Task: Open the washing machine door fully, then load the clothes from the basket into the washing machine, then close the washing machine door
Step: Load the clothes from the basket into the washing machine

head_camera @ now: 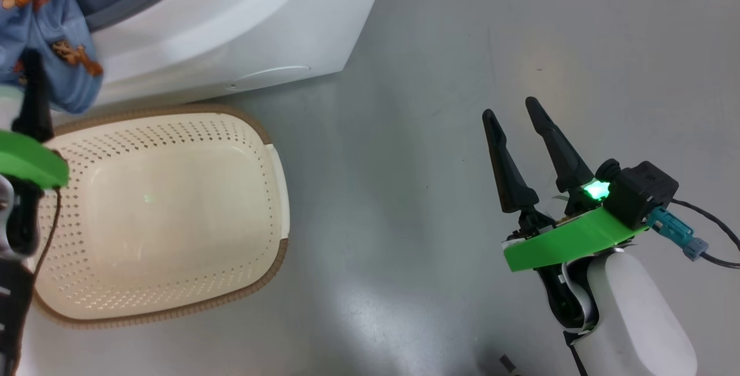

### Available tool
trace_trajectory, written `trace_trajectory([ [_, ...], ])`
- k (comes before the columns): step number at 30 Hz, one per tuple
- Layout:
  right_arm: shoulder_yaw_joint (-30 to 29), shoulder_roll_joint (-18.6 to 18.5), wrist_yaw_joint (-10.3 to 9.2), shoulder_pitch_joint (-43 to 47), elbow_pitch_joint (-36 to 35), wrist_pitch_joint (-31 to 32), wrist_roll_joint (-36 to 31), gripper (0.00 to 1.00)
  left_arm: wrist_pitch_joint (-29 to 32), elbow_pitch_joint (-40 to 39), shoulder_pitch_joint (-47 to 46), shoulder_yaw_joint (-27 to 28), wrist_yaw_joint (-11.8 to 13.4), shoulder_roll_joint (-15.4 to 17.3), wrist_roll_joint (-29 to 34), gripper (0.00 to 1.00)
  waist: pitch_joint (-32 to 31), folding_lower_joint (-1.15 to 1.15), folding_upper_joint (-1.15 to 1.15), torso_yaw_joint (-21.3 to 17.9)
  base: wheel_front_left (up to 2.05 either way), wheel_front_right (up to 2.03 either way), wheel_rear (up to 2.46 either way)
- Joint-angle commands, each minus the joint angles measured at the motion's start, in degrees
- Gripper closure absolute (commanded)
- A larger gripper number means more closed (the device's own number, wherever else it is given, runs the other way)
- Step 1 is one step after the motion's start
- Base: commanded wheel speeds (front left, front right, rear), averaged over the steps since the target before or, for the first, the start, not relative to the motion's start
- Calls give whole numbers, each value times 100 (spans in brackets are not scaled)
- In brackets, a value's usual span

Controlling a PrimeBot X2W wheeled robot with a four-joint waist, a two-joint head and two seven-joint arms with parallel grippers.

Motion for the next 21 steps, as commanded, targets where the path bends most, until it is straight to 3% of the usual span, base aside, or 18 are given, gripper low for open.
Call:
trace_trajectory([
  [1,131,55,52,-12,-124,-27,-53,0,-35,-49,-191,209,-14,225,43,55,-2,0,0,-5,0,0,0],
  [2,138,56,52,-14,-119,-27,-50,0,-35,-40,-219,204,-14,204,46,100,-5,0,0,-8,0,0,0],
  [10,114,60,52,37,-109,-27,-8,0,-35,-92,-103,211,-14,160,62,100,-98,0,0,-42,0,0,0],
  [16,63,62,52,110,-120,-27,79,0,-35,-837,121,609,-14,90,226,100,-146,0,0,36,0,0,0],
  [21,130,62,52,95,-94,-27,119,0,-35,-1205,-31,593,-14,60,419,100,-137,0,0,106,0,0,0],
])
